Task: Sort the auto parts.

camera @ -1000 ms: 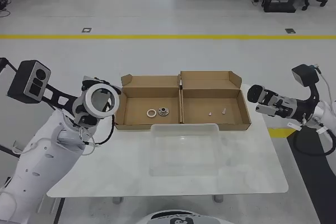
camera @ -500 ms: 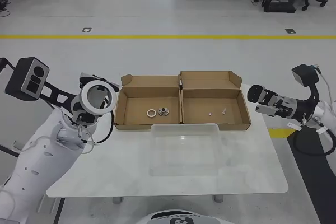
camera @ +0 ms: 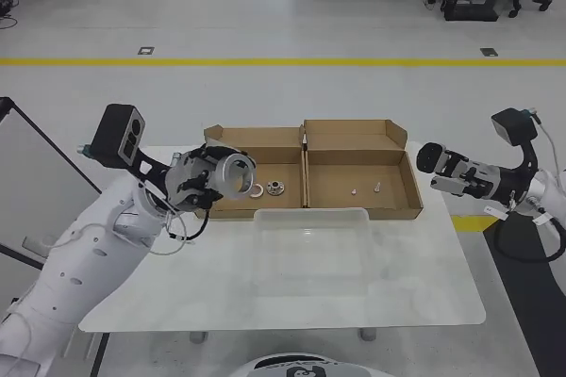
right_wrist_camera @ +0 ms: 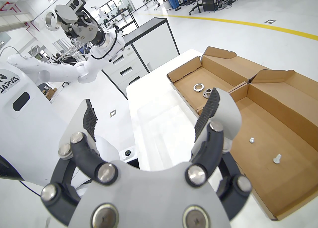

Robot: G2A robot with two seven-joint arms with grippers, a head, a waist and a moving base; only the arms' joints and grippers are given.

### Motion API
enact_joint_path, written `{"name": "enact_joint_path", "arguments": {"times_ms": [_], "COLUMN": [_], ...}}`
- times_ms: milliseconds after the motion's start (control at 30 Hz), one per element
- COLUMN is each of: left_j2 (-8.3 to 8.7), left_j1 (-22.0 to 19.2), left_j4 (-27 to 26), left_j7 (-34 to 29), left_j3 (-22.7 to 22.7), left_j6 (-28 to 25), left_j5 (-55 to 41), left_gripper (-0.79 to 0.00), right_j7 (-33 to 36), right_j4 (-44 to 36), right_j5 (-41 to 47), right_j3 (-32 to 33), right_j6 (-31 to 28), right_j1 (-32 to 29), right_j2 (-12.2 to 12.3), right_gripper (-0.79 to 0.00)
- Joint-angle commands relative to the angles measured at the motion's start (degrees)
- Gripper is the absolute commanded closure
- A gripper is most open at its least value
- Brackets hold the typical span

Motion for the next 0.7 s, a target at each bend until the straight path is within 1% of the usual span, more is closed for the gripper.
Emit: {"name": "enact_joint_path", "arguments": {"times_ms": [0, 133, 267, 367, 467, 567, 667], "left_j2": [-0.79, -2.34, -3.86, -4.43, -4.79, -4.87, -4.79], "left_j1": [-1.58, -5.38, -9.33, -10.82, -11.18, -10.54, -9.96], "left_j4": [0.91, 3.3, 8.99, 11.42, 12.94, 13.0, 12.5], "left_j7": [-1.52, -5.08, -9.52, -13.12, -17.22, -21.91, -27.65], "left_j3": [1.43, 4.14, 5.84, 6.37, 6.68, 6.7, 6.63], "left_j6": [1.58, 4.55, 8.38, 9.98, 12.07, 15.15, 18.83], "left_j5": [-0.63, -2.51, -4.04, -3.8, -3.06, -2.04, 1.34], "left_gripper": [0.0, 0.0, 0.0, 0.0, 0.0, 0.0, 0.0], "right_j7": [0.0, 0.0, 0.0, 0.0, 0.0, 0.0, 0.0], "right_j4": [0.0, 0.0, 0.0, 0.0, 0.0, 0.0, 0.0], "right_j5": [0.0, 0.0, 0.0, 0.0, 0.0, 0.0, 0.0], "right_j3": [0.0, 0.0, 0.0, 0.0, 0.0, 0.0, 0.0], "right_j6": [0.0, 0.0, 0.0, 0.0, 0.0, 0.0, 0.0], "right_j1": [0.0, 0.0, 0.0, 0.0, 0.0, 0.0, 0.0], "right_j2": [0.0, 0.0, 0.0, 0.0, 0.0, 0.0, 0.0], "right_gripper": [-0.785, -0.785, -0.785, -0.785, -0.785, -0.785, -0.785]}}
